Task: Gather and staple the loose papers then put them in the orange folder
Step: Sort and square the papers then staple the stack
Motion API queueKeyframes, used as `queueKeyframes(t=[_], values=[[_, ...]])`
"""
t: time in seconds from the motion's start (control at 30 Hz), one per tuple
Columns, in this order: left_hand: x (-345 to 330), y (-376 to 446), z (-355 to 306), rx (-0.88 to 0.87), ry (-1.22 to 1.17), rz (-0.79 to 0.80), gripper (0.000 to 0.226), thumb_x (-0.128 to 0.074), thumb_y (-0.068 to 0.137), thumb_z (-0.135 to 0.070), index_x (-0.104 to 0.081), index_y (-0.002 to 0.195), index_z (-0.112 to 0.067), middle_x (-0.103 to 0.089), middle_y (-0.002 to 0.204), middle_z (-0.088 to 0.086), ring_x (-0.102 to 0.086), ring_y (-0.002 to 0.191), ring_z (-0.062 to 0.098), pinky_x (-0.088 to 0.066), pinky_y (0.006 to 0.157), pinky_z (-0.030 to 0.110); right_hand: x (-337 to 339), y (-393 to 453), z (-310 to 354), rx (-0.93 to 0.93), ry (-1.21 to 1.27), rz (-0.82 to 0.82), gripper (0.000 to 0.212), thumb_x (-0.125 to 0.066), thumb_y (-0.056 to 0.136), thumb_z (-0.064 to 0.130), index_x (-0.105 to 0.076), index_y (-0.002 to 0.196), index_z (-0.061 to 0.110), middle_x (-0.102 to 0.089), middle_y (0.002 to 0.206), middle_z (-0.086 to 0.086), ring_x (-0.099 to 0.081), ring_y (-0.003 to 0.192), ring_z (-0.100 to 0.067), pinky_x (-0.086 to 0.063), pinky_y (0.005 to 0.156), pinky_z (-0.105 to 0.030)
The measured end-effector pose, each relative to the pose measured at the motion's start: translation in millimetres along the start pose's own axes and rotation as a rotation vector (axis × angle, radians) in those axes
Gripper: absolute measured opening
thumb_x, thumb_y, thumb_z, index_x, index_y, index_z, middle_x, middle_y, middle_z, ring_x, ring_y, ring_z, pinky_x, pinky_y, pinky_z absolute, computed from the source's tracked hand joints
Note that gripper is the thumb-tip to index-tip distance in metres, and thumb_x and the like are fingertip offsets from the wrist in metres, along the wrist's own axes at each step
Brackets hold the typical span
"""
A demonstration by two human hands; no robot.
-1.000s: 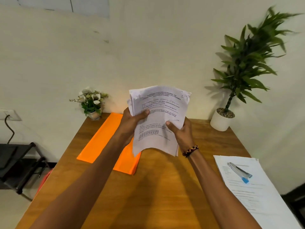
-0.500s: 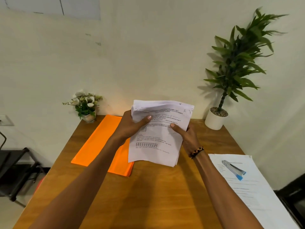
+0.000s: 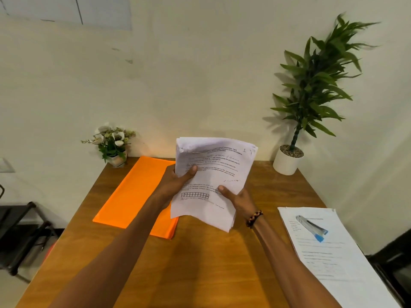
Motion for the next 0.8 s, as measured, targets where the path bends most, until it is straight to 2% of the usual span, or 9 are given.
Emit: queueKeyframes(t=[0.13,0.23,0.33,0.4,0.47,0.5,0.6,0.7,0.8], values=[[-5,-3,13,0.000,-0.062,0.064,0.043,-0.073,0.090,-0.039,-0.067,0.126,-0.016,-0.074,0.119,0.009,-0.071,0.110,0.030,-0.057,0.094,0.051,3,6,3,0.045,-0.059,-0.005,0.040,-0.078,0.084,0.017,-0.064,0.120,0.028,-0.072,0.120,0.000,-0.069,0.111,-0.019,-0.060,0.086,-0.038],[-7,-9,37,0.047,-0.058,0.065,0.040,-0.066,0.096,-0.037,-0.062,0.131,-0.020,-0.072,0.123,0.007,-0.070,0.112,0.028,-0.056,0.096,0.053,3,7,-15,-0.042,-0.120,-0.015,0.040,-0.077,0.085,0.021,-0.063,0.121,0.030,-0.073,0.118,0.005,-0.069,0.110,-0.014,-0.059,0.087,-0.035],[-8,-11,47,0.074,-0.065,0.030,0.040,-0.067,0.094,-0.038,-0.062,0.130,-0.023,-0.073,0.122,0.002,-0.070,0.113,0.025,-0.057,0.096,0.050,7,6,-27,-0.096,-0.207,-0.100,0.038,-0.076,0.087,0.028,-0.062,0.122,0.023,-0.072,0.117,0.006,-0.069,0.108,-0.015,-0.059,0.087,-0.034],[-9,-9,40,0.053,-0.009,0.013,0.039,-0.072,0.091,-0.036,-0.064,0.127,-0.023,-0.075,0.117,-0.002,-0.070,0.112,0.024,-0.061,0.089,0.039,13,10,-18,-0.101,-0.306,-0.164,0.030,-0.073,0.089,0.026,-0.061,0.114,0.015,-0.071,0.110,0.000,-0.070,0.097,-0.019,-0.059,0.078,-0.033],[-1,-3,24,-0.064,0.021,-0.074,0.049,-0.081,0.084,-0.029,-0.061,0.128,-0.023,-0.073,0.119,-0.004,-0.069,0.113,0.019,-0.060,0.081,0.028,25,21,1,-0.027,-0.546,-0.123,0.017,-0.069,0.093,0.028,-0.064,0.099,0.012,-0.070,0.090,-0.001,-0.067,0.077,-0.017,-0.057,0.065,-0.037],[8,0,13,-0.149,0.024,-0.147,0.058,-0.085,0.080,-0.026,-0.057,0.130,-0.023,-0.071,0.123,-0.003,-0.067,0.115,0.017,-0.059,0.082,0.025,31,28,11,0.013,-0.707,-0.081,0.021,-0.066,0.095,0.033,-0.066,0.095,0.012,-0.069,0.083,-0.002,-0.065,0.072,-0.019,-0.056,0.063,-0.042],[35,8,-19,-0.392,0.303,-0.245,0.090,-0.092,0.073,-0.025,-0.041,0.146,-0.032,-0.054,0.143,-0.004,-0.052,0.132,0.007,-0.048,0.098,0.019,45,46,44,0.083,-1.167,0.082,0.019,-0.061,0.096,0.033,-0.069,0.101,0.017,-0.071,0.090,-0.007,-0.067,0.082,-0.028,-0.054,0.067,-0.041],[41,15,-37,-0.533,0.718,-0.098,0.084,-0.085,0.075,-0.045,-0.046,0.148,-0.030,-0.048,0.151,-0.010,-0.041,0.143,0.009,-0.036,0.115,0.032,39,54,75,0.082,-1.435,0.240,0.023,-0.063,0.095,0.025,-0.066,0.118,0.020,-0.064,0.105,-0.007,-0.063,0.095,-0.032,-0.046,0.072,-0.035],[28,17,-27,-0.374,0.765,0.229,0.037,-0.070,0.091,-0.039,-0.069,0.126,-0.026,-0.070,0.125,-0.009,-0.063,0.118,0.006,-0.051,0.099,0.036,22,58,89,0.093,-1.540,0.324,0.027,-0.064,0.094,0.026,-0.062,0.121,0.019,-0.060,0.114,-0.012,-0.061,0.100,-0.035,-0.041,0.072,-0.034]])
Point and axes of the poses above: each hand's wrist, its own y-axis towards the middle knuckle, its own x-axis out of the back of the hand, z = x × y, the point moved 2 cm from there along y, towards the middle knuckle
